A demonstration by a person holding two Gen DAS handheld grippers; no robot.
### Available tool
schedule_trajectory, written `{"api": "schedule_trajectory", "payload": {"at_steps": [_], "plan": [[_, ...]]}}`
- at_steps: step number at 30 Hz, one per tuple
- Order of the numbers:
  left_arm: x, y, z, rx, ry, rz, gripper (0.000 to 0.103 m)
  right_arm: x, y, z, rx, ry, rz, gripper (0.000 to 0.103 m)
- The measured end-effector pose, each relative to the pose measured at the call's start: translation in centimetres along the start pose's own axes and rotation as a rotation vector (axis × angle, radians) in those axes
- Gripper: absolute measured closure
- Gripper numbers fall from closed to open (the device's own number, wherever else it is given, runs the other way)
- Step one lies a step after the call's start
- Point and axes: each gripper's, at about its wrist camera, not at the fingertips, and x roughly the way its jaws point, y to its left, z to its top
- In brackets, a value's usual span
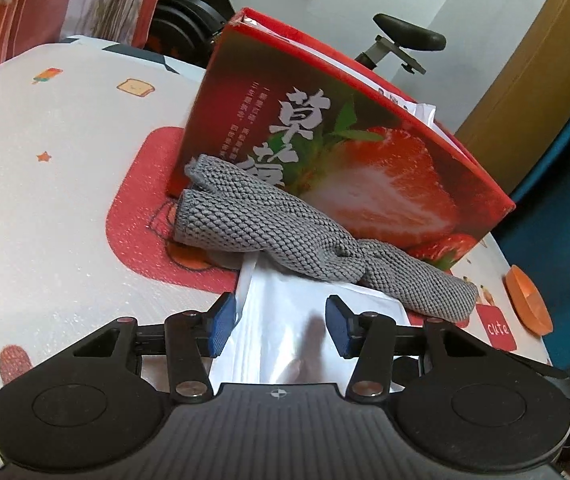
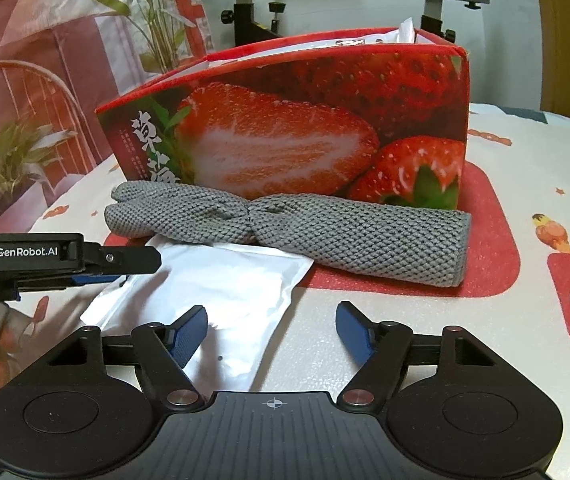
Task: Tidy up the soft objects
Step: 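Close the right gripper on the edge of the white sachet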
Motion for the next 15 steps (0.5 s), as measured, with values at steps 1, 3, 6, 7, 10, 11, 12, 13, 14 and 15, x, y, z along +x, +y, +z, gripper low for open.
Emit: {"api": "schedule_trajectory", "payload": {"at_steps": [1,3,6,7,10,11,12,13,14,15], "plan": [[0.0,-0.1,-0.1,0.0,0.001,0.0,0.051,0.0,0.1,0.0,-0.005,0.001,-0.002,0.034],[0.0,-0.4,-0.3,0.006,0.007,-0.005,0.051,0.0,0.2,0.0,-0.009,0.001,-0.004,0.034],[0.1,-0.9,-0.4,0.028,0.019,-0.005,0.051,0.0,0.2,0.0,-0.003,0.001,0.0,0.034],[0.0,-1.1,-0.5,0.039,0.023,-0.005,0.051,0.0,0.2,0.0,0.0,0.001,0.002,0.034],[0.2,-1.7,-0.8,0.06,0.041,-0.025,0.051,0.0,0.1,0.0,0.01,0.002,0.006,0.034],[0.1,-1.8,-0.9,0.063,0.046,-0.034,0.051,0.0,0.0,0.0,0.012,0.002,0.007,0.034],[0.2,-2.0,-0.9,0.066,0.053,-0.045,0.051,0.0,-0.1,0.0,0.014,0.002,0.008,0.034],[0.2,-2.1,-1.0,0.065,0.058,-0.054,0.051,0.0,-0.1,0.0,0.018,0.002,0.01,0.034],[0.3,-2.2,-1.2,0.063,0.062,-0.059,0.051,-0.1,-0.2,0.0,0.023,0.002,0.012,0.034],[0.3,-2.3,-1.3,0.064,0.062,-0.058,0.051,-0.1,-0.3,0.1,0.029,0.003,0.015,0.035]]}}
